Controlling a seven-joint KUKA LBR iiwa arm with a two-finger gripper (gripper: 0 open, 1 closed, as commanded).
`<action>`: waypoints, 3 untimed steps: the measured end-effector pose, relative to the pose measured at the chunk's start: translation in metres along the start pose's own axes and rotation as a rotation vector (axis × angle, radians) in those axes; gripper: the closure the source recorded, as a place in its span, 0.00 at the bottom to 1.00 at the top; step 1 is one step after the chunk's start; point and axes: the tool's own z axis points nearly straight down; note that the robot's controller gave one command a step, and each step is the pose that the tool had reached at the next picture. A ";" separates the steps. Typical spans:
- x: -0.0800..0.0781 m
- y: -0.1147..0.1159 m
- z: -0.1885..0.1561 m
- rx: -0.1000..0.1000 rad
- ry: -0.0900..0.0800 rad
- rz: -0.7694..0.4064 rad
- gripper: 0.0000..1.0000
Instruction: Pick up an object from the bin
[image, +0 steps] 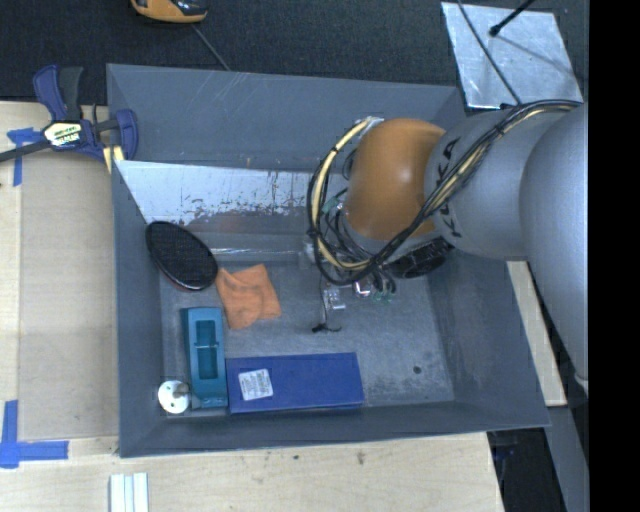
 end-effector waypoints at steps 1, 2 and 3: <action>-0.008 0.026 -0.026 0.003 0.001 0.140 0.00; -0.018 0.033 -0.042 0.002 -0.002 0.033 0.00; 0.003 0.058 -0.025 0.002 -0.002 0.003 0.00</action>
Offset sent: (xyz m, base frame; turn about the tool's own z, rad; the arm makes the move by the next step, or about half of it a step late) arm 0.0196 0.0279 0.0487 -0.0421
